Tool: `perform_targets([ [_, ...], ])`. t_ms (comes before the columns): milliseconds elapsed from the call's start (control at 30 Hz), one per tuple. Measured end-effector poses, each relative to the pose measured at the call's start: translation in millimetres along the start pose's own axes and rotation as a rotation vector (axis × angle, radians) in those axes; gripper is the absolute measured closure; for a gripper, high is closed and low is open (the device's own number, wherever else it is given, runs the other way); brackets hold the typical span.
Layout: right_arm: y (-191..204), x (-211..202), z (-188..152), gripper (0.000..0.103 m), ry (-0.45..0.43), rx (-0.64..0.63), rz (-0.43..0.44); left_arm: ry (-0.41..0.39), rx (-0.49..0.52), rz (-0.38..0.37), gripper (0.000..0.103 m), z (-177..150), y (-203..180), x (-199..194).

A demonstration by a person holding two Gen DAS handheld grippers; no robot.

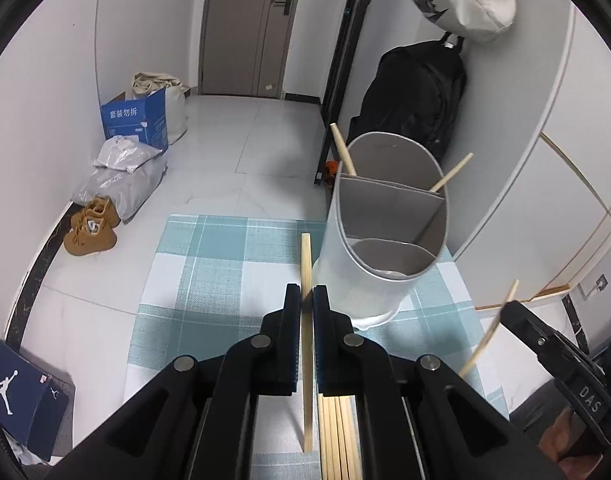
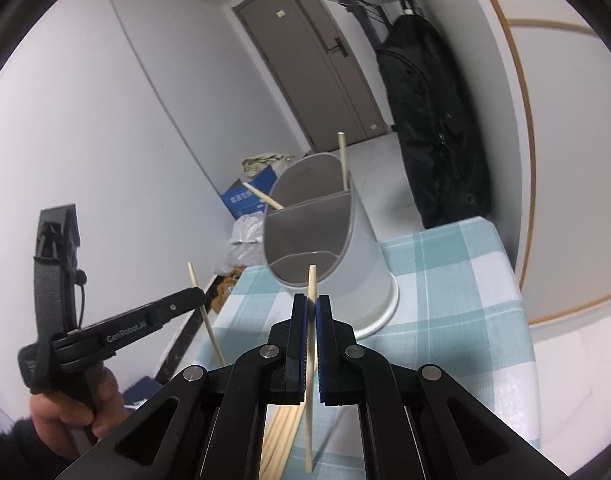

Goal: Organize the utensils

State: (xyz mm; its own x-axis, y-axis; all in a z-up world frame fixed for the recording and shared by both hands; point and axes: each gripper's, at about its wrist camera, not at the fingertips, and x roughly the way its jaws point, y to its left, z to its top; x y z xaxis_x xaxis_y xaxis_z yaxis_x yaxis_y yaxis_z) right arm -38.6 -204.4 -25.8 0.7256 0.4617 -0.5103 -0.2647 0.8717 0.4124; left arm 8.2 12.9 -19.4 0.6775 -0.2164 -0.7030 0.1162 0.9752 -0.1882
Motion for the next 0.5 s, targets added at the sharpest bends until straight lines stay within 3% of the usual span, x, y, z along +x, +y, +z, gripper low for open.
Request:
perform_targets([
  [500, 20.1, -5.2, 7.1, 0.100, -0.041, -0.083, -0.004, -0.051, 0.082, -0.032, 0.101, 6.3, -17.2, -30.7],
])
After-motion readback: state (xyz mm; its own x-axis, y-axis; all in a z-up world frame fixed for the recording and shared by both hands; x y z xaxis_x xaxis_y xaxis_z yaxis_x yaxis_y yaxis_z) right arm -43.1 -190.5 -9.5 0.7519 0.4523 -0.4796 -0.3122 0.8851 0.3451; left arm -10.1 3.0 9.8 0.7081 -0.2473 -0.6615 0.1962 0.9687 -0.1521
